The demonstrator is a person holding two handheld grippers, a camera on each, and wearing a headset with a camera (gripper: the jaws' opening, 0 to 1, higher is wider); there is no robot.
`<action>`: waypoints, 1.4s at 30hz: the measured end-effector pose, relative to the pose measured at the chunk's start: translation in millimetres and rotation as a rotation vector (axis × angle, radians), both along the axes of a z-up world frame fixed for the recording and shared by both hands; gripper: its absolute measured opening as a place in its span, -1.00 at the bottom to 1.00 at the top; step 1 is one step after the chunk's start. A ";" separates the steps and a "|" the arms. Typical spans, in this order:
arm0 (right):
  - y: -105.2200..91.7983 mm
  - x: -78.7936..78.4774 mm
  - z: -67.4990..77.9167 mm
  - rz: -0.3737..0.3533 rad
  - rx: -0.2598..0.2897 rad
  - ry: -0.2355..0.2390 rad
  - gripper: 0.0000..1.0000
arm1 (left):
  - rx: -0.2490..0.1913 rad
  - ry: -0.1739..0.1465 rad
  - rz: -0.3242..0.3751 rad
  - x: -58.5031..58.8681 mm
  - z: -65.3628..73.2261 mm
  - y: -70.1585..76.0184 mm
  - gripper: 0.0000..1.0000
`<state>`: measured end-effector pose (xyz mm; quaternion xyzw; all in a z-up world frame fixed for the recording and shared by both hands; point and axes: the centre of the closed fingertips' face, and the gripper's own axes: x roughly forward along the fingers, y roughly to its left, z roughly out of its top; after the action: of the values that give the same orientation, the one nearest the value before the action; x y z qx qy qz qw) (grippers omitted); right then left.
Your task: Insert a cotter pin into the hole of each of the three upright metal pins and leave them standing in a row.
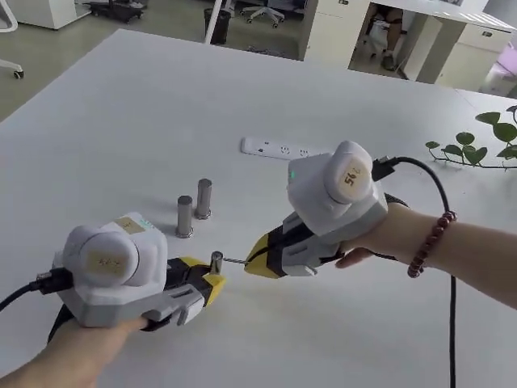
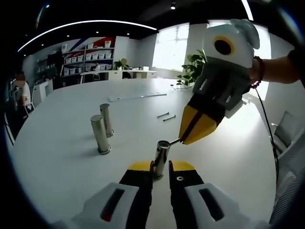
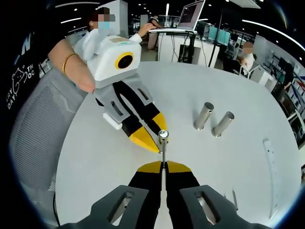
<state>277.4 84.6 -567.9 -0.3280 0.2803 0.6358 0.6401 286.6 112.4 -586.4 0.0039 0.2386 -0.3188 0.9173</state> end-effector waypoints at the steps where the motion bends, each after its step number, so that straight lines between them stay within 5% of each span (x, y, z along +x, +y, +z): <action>1: 0.6 0.0 0.2 -0.001 0.003 0.000 -1.00 | 0.001 -0.001 0.002 0.5 -0.2 0.1 -0.78; 32: 19.5 3.2 -0.4 0.024 -0.004 -0.034 -1.00 | 0.024 -0.020 0.063 4.2 -0.9 -0.7 -0.85; 42: 18.0 5.8 -5.5 -0.025 -0.030 -0.016 -1.00 | 0.020 -0.017 0.080 4.8 -1.2 -0.8 -0.84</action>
<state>283.3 102.6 -573.4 -0.3391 0.2888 0.6207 0.6453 291.4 111.6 -587.6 0.0062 0.2338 -0.2794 0.9312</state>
